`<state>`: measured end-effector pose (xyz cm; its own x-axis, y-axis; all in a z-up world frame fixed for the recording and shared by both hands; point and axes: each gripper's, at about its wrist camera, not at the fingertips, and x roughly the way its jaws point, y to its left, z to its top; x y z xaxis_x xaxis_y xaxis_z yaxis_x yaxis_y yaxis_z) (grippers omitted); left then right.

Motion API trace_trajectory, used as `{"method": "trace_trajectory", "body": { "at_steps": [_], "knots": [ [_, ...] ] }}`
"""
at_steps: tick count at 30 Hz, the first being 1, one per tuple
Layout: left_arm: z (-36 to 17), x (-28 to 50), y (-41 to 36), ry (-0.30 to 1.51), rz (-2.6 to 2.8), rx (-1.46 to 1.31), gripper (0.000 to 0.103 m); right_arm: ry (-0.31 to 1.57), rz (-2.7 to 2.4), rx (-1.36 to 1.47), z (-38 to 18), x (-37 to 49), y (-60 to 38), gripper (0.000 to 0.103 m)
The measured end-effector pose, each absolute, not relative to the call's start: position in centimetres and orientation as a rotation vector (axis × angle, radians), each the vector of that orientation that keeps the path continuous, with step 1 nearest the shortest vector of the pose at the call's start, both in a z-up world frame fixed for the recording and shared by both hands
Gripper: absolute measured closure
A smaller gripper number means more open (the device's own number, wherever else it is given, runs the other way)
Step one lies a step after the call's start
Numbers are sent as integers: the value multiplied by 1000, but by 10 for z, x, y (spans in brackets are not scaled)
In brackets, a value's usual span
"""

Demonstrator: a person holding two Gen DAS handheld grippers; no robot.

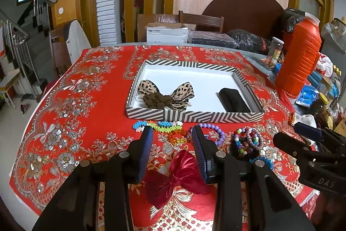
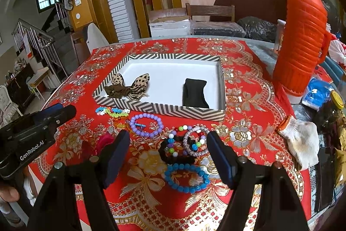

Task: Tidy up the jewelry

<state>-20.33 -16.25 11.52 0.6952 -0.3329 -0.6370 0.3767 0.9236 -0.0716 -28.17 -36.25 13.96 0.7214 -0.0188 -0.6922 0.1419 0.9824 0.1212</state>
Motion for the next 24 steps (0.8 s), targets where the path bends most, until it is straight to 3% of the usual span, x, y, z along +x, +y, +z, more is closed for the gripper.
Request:
{"method": "trace_trajectory", "body": {
  "at_steps": [24],
  "knots": [
    [99,-190,-150,782,-465,42,76,815,-90,196,126,-272,-375,26]
  ]
}}
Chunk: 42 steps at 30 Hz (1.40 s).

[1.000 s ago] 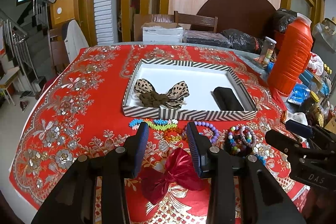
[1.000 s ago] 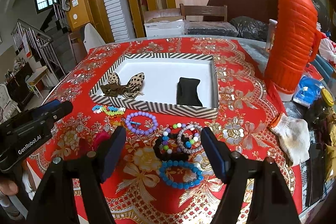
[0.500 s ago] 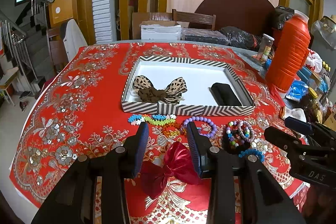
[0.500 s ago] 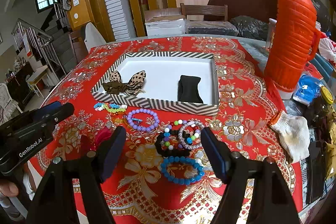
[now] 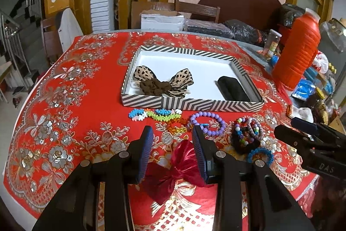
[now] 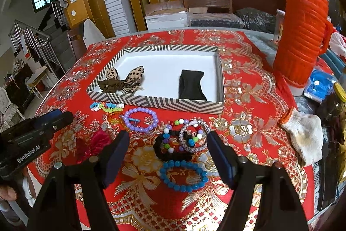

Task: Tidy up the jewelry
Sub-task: 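Grasp the red satin bow with the left tool while the right tool grasps the purple bracelet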

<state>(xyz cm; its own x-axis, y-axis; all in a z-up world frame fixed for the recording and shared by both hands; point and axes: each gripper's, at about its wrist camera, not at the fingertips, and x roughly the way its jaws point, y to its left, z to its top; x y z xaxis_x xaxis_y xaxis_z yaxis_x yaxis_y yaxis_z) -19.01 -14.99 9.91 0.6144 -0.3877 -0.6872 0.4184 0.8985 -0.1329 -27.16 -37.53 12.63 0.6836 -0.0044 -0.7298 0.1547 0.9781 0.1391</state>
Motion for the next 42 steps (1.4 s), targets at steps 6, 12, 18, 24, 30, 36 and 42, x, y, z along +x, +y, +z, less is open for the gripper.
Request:
{"method": "trace_trajectory", "body": {
  "at_steps": [6,12,18,24,30,36,42],
  "knots": [
    [91,-188,-132,860,-622,50,71,820,-87,199,121,-276,-387,25],
    [69,-192,-149,894,-693,114,70,861,-100,226,102,-276,-403,25],
    [45,-190,-169,927,-718,214,70,875,-5,217,97,-252,-392,44],
    [28,-179,-170,970,-699,224,70,958,76,114,75,-194,-365,70],
    [20,-168,-166,1015,-720,146,78,1017,93,33,49,-158,-349,81],
    [22,-167,-161,1012,-702,106,98,1012,102,38,47,-154,-352,94],
    [48,-160,-151,964,-682,60,99,906,155,86,94,-168,-351,94]
  ]
}}
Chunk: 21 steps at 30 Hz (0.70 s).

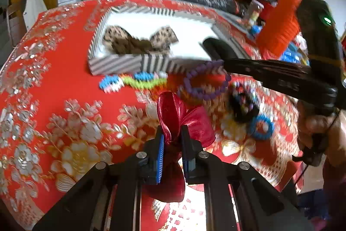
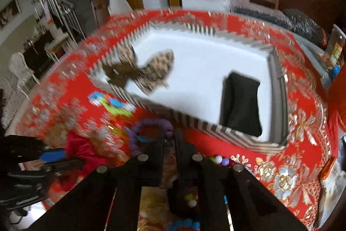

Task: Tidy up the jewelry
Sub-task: 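Grasp the red satin bow with the left tool while the right tool grasps the purple bracelet, then set the red bow on the leopard bow while the right tool drops the purple bracelet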

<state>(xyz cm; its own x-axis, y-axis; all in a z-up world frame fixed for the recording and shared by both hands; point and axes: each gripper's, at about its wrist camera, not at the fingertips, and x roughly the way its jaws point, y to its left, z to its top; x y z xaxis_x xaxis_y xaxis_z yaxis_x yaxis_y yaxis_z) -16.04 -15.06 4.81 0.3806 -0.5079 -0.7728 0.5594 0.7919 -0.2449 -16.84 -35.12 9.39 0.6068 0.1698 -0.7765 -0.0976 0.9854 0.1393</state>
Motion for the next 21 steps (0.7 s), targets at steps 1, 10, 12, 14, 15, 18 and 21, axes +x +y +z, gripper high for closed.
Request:
{"method": "trace_trajectory", "body": {
  "at_steps": [1,10,12,14,15,18,21],
  "knots": [
    [52,-159,-149,956,-678,55,99,889,159,81,102,-171,-350,94],
    [90,-119,-151,872,-615,2,99,797,128,67,155,-176,-370,94],
    [95,-106,-155,861,-598,-4,99,789,117,63,159,-173,-375,94],
    [98,-92,-161,848,-581,4,99,784,107,62,163,-169,-379,94],
    [100,-85,-165,841,-573,13,99,783,104,64,164,-167,-381,94],
    [101,-67,-175,832,-556,28,99,780,101,70,165,-158,-383,94],
    [100,-53,-181,827,-540,38,99,782,105,65,163,-147,-380,94]
  ]
}}
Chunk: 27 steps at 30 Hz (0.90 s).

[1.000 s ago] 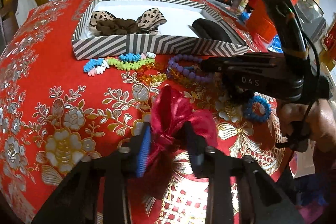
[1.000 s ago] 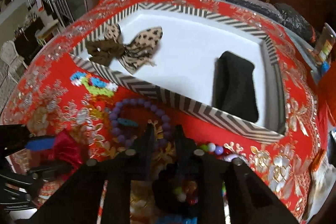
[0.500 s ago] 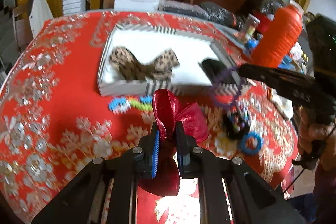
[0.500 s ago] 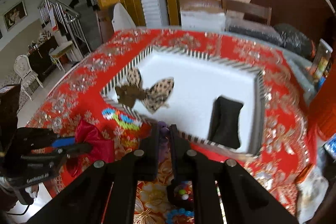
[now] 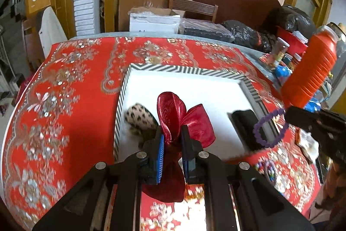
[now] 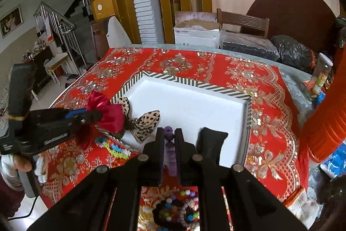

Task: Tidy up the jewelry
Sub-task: 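Set the red bow on the leopard bow while the right tool drops the purple bracelet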

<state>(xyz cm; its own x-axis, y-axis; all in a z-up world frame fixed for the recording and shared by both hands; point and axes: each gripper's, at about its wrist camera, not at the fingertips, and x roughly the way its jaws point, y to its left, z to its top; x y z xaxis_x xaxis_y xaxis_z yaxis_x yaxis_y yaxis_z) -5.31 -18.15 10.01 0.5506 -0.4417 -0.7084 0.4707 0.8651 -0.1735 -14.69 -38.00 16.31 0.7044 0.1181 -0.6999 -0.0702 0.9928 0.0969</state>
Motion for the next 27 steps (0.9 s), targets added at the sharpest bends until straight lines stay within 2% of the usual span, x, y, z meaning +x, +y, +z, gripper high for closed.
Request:
{"method": "trace_trajectory", "body": {
  "at_steps": [16,27],
  "knots": [
    [75,23,-205,914,-516,-38,99,854,156,127,121,-92,-353,94],
    [41,60,-227,1013,-500,-64,99,979,19,158,68,-64,-391,94]
  ]
}}
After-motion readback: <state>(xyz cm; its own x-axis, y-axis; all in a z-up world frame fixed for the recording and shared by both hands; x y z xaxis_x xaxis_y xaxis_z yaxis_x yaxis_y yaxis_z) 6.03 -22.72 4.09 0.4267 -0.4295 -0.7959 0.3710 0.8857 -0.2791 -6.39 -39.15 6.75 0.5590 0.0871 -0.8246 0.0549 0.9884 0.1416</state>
